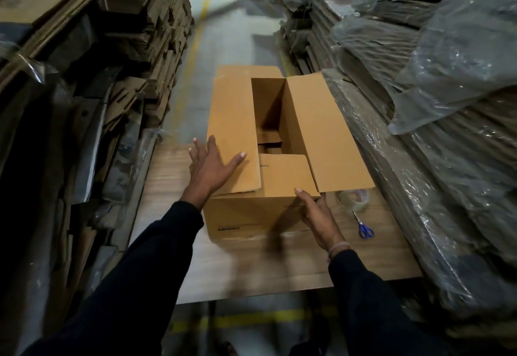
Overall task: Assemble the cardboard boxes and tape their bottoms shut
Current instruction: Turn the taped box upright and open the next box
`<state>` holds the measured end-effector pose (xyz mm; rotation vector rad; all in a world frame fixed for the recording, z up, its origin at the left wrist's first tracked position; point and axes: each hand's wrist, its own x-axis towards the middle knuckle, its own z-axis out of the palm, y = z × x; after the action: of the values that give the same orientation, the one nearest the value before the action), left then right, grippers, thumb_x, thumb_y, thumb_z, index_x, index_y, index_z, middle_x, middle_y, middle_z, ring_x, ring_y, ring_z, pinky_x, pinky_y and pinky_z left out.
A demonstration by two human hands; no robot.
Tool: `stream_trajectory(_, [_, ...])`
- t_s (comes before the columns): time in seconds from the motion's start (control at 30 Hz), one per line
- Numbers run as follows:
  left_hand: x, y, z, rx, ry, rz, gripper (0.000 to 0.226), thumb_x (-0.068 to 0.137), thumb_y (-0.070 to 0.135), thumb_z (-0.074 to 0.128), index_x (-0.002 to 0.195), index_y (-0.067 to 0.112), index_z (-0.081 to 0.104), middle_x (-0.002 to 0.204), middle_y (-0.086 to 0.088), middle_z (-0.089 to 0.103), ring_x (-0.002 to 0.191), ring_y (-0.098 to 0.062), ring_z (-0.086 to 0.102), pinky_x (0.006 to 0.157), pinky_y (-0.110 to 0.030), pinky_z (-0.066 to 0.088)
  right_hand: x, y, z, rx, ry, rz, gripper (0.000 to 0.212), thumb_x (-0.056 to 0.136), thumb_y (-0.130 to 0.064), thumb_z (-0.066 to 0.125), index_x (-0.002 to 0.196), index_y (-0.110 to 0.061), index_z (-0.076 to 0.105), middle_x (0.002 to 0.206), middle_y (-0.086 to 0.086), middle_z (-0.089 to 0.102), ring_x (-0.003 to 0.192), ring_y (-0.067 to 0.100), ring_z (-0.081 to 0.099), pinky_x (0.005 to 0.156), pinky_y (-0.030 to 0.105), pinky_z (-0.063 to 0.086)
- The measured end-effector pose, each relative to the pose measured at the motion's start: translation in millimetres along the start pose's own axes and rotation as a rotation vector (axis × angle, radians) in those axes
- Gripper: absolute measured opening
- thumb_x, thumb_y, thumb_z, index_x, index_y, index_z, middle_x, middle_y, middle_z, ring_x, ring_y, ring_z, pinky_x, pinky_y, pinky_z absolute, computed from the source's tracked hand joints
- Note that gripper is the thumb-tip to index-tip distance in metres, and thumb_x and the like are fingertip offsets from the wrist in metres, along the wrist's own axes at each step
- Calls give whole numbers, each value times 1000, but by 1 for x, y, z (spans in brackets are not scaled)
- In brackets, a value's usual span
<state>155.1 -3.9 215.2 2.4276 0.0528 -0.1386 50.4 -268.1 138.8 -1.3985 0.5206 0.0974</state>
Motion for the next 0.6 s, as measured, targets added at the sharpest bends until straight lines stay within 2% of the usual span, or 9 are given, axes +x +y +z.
stream_trajectory(0.07, [-1,2,9,94,-38,-22,120,84,91,46,168,19,-1,173,-19,-16,158,-47,6,123,-62,24,-12,-2,3,-53,4,-4,122,64,-83,83,161,-24,36,150,-1,60,144,23,51,123,52,37])
stream_trajectory(0.2, [-12,-1,23,319,21,17,114,85,94,31,167,18,4,172,-22,-16,148,-51,27,114,-59,36,-39,-24,13,-215,31,-32,102,89,-75,66,167,-25,24,166,0,41,153,24,36,126,45,29])
stream_trajectory(0.27, [-11,-3,23,333,29,29,111,87,92,28,167,18,6,172,-24,-14,147,-51,29,112,-58,37,-48,-36,16,-441,18,102,100,91,-81,53,162,-14,35,161,9,48,148,30,45,121,46,37])
stream_trajectory(0.33, [-8,-4,22,346,35,30,110,88,92,27,167,17,7,172,-24,-13,147,-51,30,111,-57,38,-60,-51,20,-778,37,169,82,92,-82,50,131,-12,67,129,13,70,117,31,68,105,47,55])
stream_trajectory(0.37, [-7,-4,22,353,33,29,110,88,92,27,167,17,7,172,-24,-14,147,-51,30,111,-58,38,-62,-57,22,-916,56,99,67,93,-77,54,109,-15,74,107,10,76,98,28,73,92,46,61])
stream_trajectory(0.4, [-6,-3,23,362,31,28,110,88,92,27,167,17,6,172,-24,-14,147,-51,30,111,-58,38,-64,-66,24,-1001,82,-8,53,96,-69,59,93,-18,74,91,5,76,85,24,73,80,42,62])
stream_trajectory(0.47, [-5,-2,25,382,33,29,110,88,92,26,167,17,6,172,-24,-15,146,-51,31,110,-57,39,-55,-88,33,-1074,195,-256,33,100,-50,66,87,-20,70,83,-2,70,79,17,68,67,30,53])
stream_trajectory(0.53, [-5,-1,25,401,40,25,111,88,92,24,167,17,6,171,-24,-16,145,-51,33,108,-56,41,-26,-107,40,-1109,287,-444,19,101,-37,67,107,-19,69,105,-1,67,98,17,64,81,31,55])
stream_trajectory(0.6, [-6,0,25,421,50,19,110,88,92,21,167,16,6,171,-26,-16,144,-52,34,108,-55,42,15,-113,44,-1226,223,-465,42,103,-33,64,142,-18,58,147,9,53,138,30,50,115,45,45])
